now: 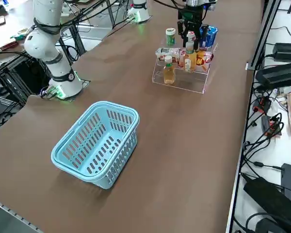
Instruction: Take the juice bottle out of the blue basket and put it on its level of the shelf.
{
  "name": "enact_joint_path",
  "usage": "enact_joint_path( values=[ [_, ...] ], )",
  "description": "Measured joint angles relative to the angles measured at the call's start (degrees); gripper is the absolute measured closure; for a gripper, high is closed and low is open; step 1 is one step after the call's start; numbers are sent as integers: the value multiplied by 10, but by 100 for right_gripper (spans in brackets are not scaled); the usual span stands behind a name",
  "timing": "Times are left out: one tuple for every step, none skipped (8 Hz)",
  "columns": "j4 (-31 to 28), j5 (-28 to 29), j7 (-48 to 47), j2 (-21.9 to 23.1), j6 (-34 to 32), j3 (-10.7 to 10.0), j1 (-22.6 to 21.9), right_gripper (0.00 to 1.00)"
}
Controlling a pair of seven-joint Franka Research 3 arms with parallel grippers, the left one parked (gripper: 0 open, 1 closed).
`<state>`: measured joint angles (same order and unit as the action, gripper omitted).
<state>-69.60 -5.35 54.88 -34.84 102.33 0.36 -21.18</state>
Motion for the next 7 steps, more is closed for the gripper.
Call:
enact_joint_path(
  values=[
    [0,-1,0,0,-3,0,0,47],
    [0,-1,-1,0,-5,-1,0,47],
    [0,-1,-1,0,-6,-2,0,47],
    [0,-1,-2,0,-7,-2,0,47],
    [0,-1,-2,0,-8,-2,0,47],
    [0,-1,-2,0,-9,-2,0,47],
    [0,-1,-3,0,-10,-4,0,47]
  ],
)
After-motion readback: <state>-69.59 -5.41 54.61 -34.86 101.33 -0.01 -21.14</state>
